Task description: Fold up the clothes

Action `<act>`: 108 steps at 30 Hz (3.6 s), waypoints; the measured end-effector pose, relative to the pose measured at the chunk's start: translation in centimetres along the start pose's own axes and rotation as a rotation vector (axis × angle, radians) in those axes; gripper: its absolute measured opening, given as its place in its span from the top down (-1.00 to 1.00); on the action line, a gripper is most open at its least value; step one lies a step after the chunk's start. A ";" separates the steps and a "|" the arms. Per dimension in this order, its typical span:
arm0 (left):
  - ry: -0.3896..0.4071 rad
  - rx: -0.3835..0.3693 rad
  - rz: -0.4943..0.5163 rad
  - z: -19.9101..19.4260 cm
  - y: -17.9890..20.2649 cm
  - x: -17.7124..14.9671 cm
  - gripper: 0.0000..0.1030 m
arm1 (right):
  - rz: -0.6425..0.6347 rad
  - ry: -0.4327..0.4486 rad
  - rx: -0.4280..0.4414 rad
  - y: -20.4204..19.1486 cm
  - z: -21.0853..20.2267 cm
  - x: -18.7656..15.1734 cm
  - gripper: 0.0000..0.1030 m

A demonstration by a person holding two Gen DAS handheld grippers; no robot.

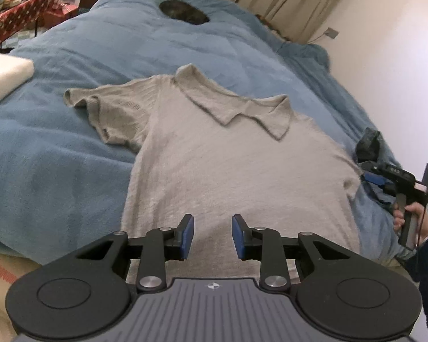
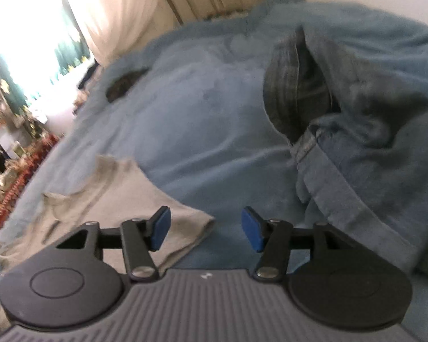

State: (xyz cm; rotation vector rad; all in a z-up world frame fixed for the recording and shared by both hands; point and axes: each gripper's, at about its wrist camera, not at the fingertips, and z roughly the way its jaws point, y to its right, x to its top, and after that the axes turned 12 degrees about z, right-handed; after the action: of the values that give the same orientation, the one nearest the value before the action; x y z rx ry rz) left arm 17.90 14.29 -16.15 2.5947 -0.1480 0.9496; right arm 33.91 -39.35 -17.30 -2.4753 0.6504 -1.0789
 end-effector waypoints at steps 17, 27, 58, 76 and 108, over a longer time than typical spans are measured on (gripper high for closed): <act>-0.016 -0.032 0.024 1.5 0.3 0.9 0.47 | -0.045 0.040 -0.137 -0.2 2.2 0.4 0.41; 0.006 -0.058 0.046 1.0 0.6 0.9 0.47 | -0.133 -0.035 0.037 -5.3 -4.6 -6.6 0.43; 0.061 0.158 0.053 -0.2 -7.3 4.8 0.30 | -0.112 -0.046 -0.015 -4.1 -6.6 -13.0 0.48; -0.024 0.310 -0.021 7.9 -16.1 12.4 0.91 | -0.117 -0.040 -0.012 -5.6 -7.4 -12.4 0.42; -0.074 0.221 -0.157 6.4 -13.3 9.3 0.18 | -0.096 -0.032 0.058 -5.1 -7.7 -12.2 0.33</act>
State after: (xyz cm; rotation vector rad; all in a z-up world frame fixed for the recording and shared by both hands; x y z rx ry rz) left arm 31.87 24.48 -18.77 2.7944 0.1486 0.8565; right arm 22.17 -29.64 -17.00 -2.4910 0.4885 -1.0742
